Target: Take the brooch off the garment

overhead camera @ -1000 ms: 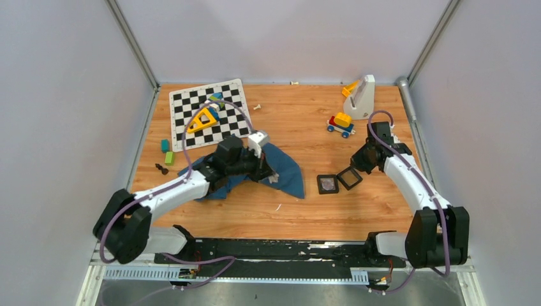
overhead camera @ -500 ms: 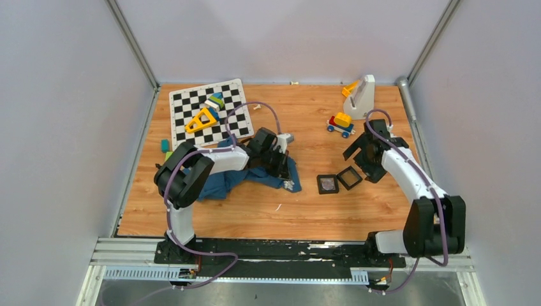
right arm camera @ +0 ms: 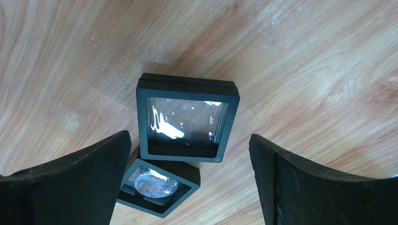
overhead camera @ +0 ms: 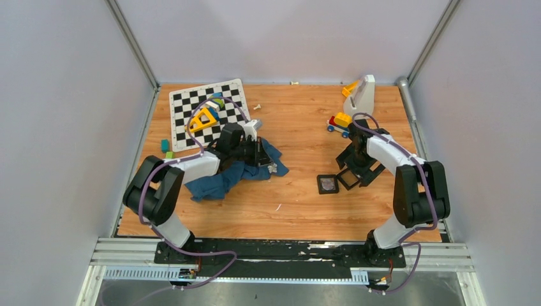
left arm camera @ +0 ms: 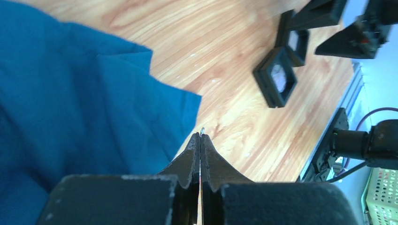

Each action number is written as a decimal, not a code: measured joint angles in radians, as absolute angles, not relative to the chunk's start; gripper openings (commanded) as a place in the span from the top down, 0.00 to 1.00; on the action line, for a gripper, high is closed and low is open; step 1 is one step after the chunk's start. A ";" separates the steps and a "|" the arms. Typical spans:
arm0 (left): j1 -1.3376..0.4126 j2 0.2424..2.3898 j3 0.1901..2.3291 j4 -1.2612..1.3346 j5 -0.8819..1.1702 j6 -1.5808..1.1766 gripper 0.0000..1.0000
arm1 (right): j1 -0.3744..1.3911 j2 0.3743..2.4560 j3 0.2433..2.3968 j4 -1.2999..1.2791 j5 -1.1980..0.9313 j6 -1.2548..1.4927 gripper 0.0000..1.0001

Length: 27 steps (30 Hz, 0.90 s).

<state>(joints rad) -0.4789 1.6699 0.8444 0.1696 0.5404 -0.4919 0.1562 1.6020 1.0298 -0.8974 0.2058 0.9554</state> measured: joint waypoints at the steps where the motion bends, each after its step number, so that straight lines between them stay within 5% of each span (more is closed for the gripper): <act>1: -0.483 1.646 0.833 0.187 0.546 -0.492 1.00 | 0.156 1.607 1.030 -0.898 0.209 0.961 0.04; 15: -0.476 1.563 0.810 0.247 0.549 -0.491 1.00 | 0.157 1.617 1.028 -0.869 0.226 0.991 0.07; 27: -0.476 1.563 0.810 0.256 0.560 -0.491 1.00 | 0.157 1.617 0.978 -0.807 0.221 0.995 0.19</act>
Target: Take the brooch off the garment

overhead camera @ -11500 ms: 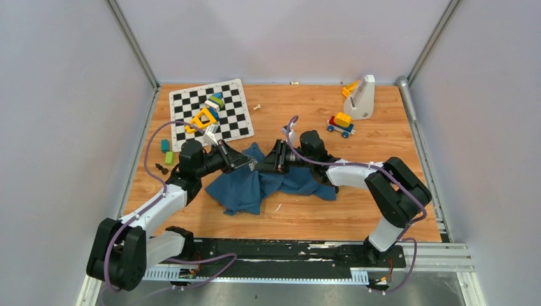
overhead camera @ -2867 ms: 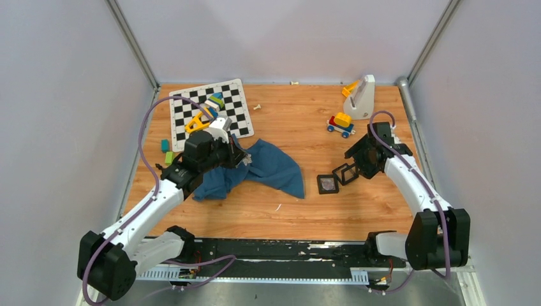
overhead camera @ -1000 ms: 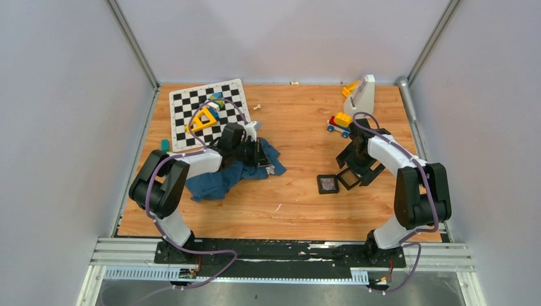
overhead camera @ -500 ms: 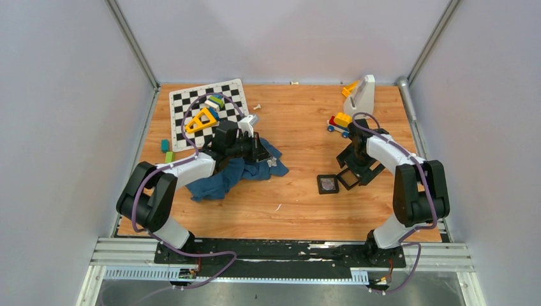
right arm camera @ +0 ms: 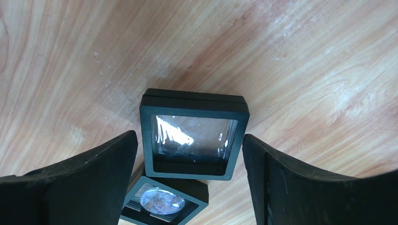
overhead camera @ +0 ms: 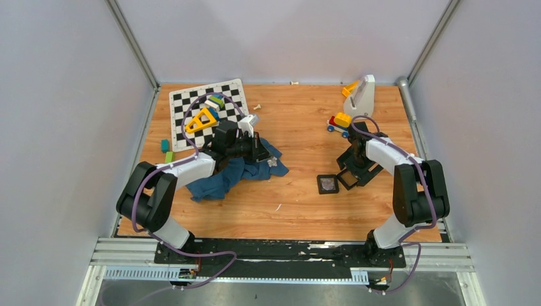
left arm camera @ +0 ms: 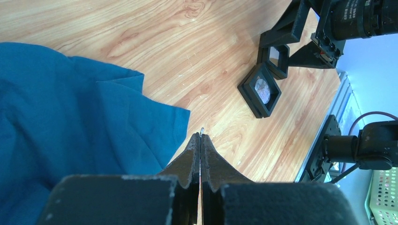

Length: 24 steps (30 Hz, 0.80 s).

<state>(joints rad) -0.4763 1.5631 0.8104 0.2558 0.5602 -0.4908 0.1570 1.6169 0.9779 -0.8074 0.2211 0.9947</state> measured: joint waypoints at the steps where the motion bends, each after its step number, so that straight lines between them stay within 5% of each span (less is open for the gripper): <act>1: -0.476 1.563 0.810 0.256 0.561 -0.490 1.00 | 0.157 1.617 0.978 -0.803 0.220 0.995 0.21; 9: -0.476 1.563 0.810 0.256 0.567 -0.490 1.00 | 0.157 1.609 0.972 -0.785 0.214 0.993 0.37; 24: -0.484 1.563 0.810 0.259 0.574 -0.488 1.00 | 0.157 1.265 0.871 -0.690 0.081 0.868 0.44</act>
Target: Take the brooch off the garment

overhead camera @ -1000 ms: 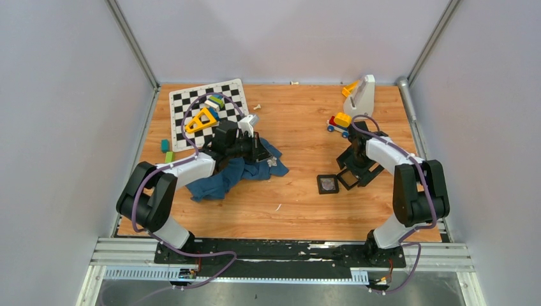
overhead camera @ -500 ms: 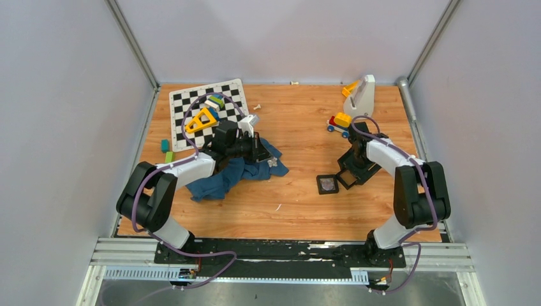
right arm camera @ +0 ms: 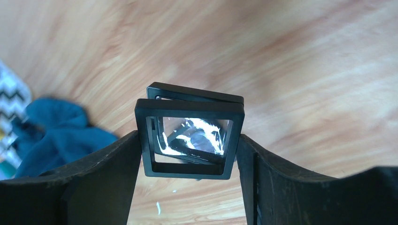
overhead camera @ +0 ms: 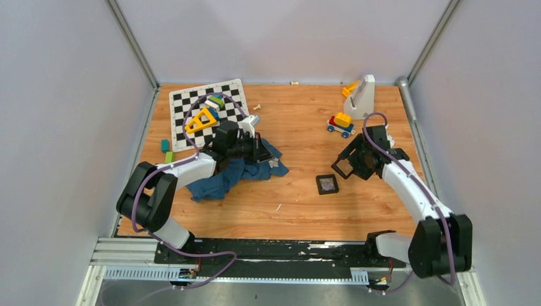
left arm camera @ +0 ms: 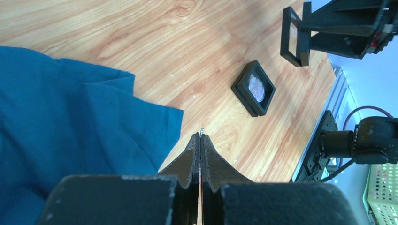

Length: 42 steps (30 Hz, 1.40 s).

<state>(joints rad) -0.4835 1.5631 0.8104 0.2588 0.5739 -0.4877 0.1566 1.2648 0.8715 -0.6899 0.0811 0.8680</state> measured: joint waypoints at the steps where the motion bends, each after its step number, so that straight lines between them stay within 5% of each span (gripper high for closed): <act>1: -0.487 1.563 0.810 0.263 0.578 -0.488 1.00 | 0.157 1.224 0.851 -0.656 0.045 0.846 0.45; 8: -0.523 1.509 0.779 0.297 0.604 -0.480 1.00 | 0.156 0.991 0.707 -0.403 -0.271 0.721 0.50; 17: -0.579 1.328 0.752 0.380 0.646 -0.474 1.00 | 0.185 1.090 0.708 -0.233 -0.601 0.639 0.56; 42: -0.636 1.427 0.790 0.446 0.621 -0.645 1.00 | 0.327 1.178 0.726 -0.152 -0.664 0.622 0.58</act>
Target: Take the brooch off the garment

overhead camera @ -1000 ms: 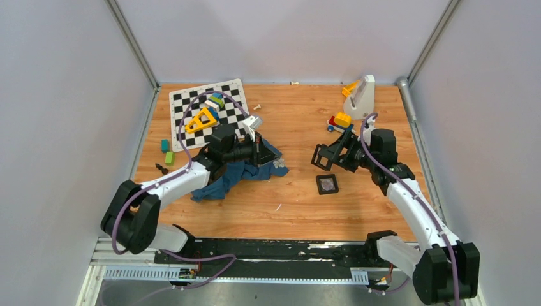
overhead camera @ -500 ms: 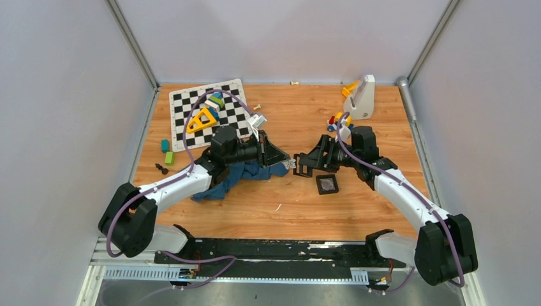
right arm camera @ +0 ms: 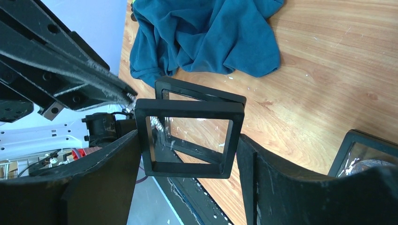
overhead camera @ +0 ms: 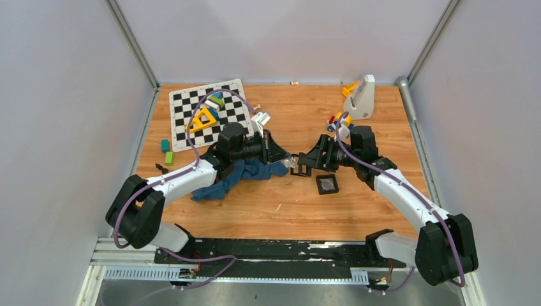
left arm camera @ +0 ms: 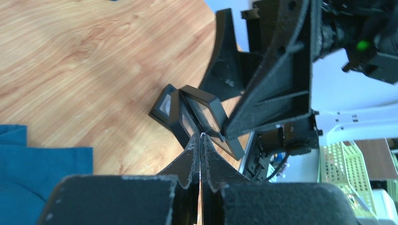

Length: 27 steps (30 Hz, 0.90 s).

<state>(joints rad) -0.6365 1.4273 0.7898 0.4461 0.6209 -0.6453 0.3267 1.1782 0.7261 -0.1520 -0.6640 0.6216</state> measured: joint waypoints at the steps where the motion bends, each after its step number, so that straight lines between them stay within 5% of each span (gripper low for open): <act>1: -0.637 1.430 0.808 0.412 0.601 -0.639 1.00 | 0.327 1.178 0.726 -0.152 -0.663 0.622 0.58; 27: -0.640 1.479 0.874 -0.091 0.281 -0.396 1.00 | 0.353 1.459 0.699 0.004 -0.590 0.729 0.64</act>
<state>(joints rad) -0.6399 1.4792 0.8742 -0.0906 0.2810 -0.3962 0.3531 1.4590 0.6991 0.0040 -0.5900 0.7288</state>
